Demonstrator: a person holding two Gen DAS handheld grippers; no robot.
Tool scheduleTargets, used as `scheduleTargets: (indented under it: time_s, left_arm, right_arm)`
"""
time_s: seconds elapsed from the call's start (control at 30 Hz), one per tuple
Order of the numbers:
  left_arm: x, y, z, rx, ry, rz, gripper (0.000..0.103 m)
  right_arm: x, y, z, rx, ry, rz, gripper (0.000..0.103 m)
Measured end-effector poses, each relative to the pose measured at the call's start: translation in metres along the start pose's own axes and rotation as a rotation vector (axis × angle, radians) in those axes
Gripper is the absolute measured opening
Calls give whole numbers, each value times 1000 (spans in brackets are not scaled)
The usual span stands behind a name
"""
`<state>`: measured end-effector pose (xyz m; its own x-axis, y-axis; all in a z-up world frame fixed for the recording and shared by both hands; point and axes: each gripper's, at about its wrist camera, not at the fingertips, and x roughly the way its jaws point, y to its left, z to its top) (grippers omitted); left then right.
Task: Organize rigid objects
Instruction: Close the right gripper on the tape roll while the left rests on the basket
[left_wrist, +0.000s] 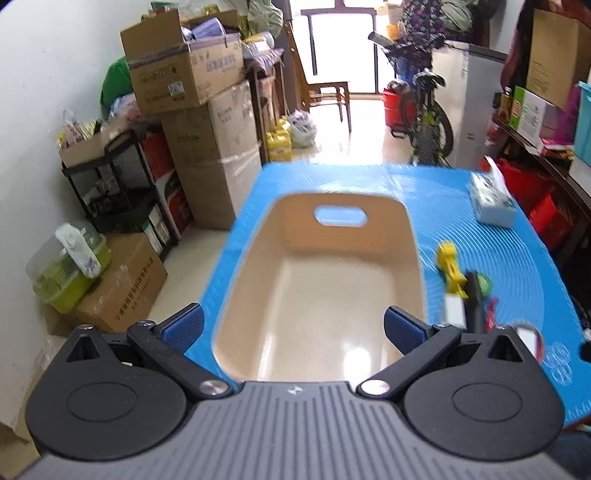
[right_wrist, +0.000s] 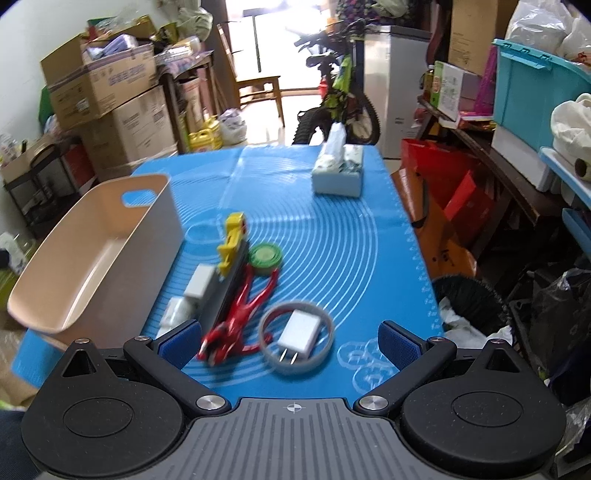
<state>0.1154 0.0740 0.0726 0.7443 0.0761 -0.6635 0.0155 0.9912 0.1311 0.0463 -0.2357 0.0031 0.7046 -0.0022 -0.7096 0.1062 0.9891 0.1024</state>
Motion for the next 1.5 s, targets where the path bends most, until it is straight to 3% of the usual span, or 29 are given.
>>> scheduleTargets:
  time_s: [0.23, 0.43, 0.53, 0.67, 0.8, 0.9, 0.97, 1.1, 1.23, 1.4, 1.5]
  left_arm:
    - [33, 24, 40, 57, -34, 54, 102]
    - [73, 54, 28, -45, 80, -11, 102]
    - [94, 62, 19, -76, 136, 7, 102]
    - [117, 79, 7, -175, 218, -14, 81]
    - [131, 82, -1, -147, 264, 12, 80]
    - [138, 86, -6, -146, 289, -11, 74]
    - [142, 87, -8, -139, 314, -6, 63]
    - [145, 83, -9, -118, 332, -35, 53]
    - [154, 79, -13, -83, 357, -9, 37]
    - [154, 82, -16, -96, 353, -46, 24]
    - [154, 80, -16, -99, 353, -58, 18]
  right_arm:
    - [33, -12, 17, 75, -2, -76, 101]
    - [69, -22, 17, 106, 57, -141, 99]
    - [86, -23, 15, 81, 103, -191, 94]
    - [105, -24, 11, 64, 144, -246, 93]
    - [123, -23, 4, 77, 192, -268, 90]
    - [135, -21, -1, 86, 239, -265, 85]
    - [140, -18, -4, 83, 250, -279, 84]
    - [143, -19, -4, 100, 244, -304, 84]
    - [142, -26, -6, 151, 247, -301, 84]
    - [153, -36, -13, 219, 309, -268, 68]
    - [155, -29, -16, 200, 298, -269, 65]
